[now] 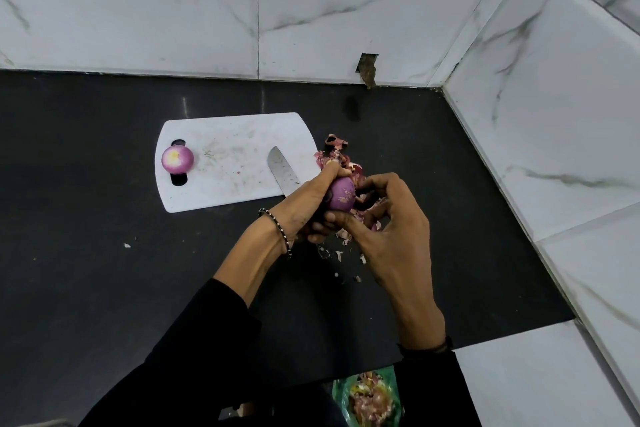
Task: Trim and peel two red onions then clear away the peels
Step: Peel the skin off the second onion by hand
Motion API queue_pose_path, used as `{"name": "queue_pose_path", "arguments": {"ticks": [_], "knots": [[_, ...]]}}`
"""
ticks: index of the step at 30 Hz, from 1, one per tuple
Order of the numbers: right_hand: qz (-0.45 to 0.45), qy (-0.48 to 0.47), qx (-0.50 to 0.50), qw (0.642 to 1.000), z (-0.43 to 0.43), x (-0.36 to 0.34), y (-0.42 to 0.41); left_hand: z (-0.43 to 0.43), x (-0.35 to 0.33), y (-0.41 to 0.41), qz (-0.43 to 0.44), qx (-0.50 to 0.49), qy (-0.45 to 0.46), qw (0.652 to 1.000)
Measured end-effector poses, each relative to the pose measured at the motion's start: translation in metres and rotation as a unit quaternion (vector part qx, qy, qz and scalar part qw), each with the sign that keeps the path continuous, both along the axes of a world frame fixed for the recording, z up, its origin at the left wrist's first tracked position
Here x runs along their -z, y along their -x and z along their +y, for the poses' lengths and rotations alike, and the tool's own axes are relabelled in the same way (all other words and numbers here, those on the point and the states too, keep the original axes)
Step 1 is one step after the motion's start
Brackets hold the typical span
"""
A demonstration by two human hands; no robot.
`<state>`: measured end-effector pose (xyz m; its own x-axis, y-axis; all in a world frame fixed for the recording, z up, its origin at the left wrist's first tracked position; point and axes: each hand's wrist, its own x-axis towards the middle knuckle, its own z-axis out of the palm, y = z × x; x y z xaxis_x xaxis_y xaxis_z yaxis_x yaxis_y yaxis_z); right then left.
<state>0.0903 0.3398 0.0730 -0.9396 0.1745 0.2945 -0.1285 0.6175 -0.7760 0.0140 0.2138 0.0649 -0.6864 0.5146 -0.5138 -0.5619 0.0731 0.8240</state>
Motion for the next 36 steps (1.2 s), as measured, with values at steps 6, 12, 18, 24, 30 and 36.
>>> {"name": "queue_pose_path", "arguments": {"ticks": [6,12,18,24,30,36], "knots": [[-0.008,-0.002,-0.009,1.0,0.001,-0.001,0.0,0.002,-0.001,0.0,0.001,0.005,0.002,1.0],[-0.009,-0.059,-0.019,0.998,0.002,-0.001,0.001,0.004,0.006,0.001,0.006,0.004,0.019,1.0],[-0.017,-0.011,-0.008,1.0,-0.003,0.004,-0.001,0.003,0.007,0.001,-0.002,-0.007,-0.012,1.0],[-0.028,0.027,-0.015,0.999,0.002,-0.008,-0.001,0.005,0.009,0.004,-0.02,-0.019,-0.037,0.999],[-0.002,0.032,-0.017,0.999,0.003,-0.009,-0.005,0.007,0.01,0.006,-0.015,-0.037,-0.038,0.998],[0.01,-0.023,-0.024,0.999,0.005,-0.003,0.002,0.01,0.012,0.005,-0.009,-0.05,-0.036,0.998]]}}
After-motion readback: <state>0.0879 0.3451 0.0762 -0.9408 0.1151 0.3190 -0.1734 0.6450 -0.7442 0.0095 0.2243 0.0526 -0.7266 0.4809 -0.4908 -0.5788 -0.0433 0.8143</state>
